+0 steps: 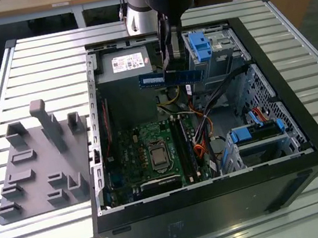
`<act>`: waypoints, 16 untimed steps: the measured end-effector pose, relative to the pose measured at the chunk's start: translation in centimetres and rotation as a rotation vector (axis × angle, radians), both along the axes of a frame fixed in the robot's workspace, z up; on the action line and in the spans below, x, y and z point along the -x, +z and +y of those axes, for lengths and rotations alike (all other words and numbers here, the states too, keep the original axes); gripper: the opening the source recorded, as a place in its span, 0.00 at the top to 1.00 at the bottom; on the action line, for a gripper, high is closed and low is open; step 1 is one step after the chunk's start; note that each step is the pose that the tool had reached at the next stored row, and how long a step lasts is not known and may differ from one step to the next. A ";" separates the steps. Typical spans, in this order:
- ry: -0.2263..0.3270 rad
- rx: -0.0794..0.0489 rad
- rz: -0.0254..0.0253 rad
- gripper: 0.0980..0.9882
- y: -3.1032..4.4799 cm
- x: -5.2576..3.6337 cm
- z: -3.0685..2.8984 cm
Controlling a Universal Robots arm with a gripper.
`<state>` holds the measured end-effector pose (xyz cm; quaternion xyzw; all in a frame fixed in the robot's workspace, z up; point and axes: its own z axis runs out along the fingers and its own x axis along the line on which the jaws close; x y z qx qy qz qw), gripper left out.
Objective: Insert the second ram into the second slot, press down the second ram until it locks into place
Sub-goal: 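Press down the second ram until it locks into place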
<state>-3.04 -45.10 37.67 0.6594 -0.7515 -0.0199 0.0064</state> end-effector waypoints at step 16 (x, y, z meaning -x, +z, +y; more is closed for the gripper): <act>-0.042 0.000 -0.0001 0.96 0.00 0.00 0.00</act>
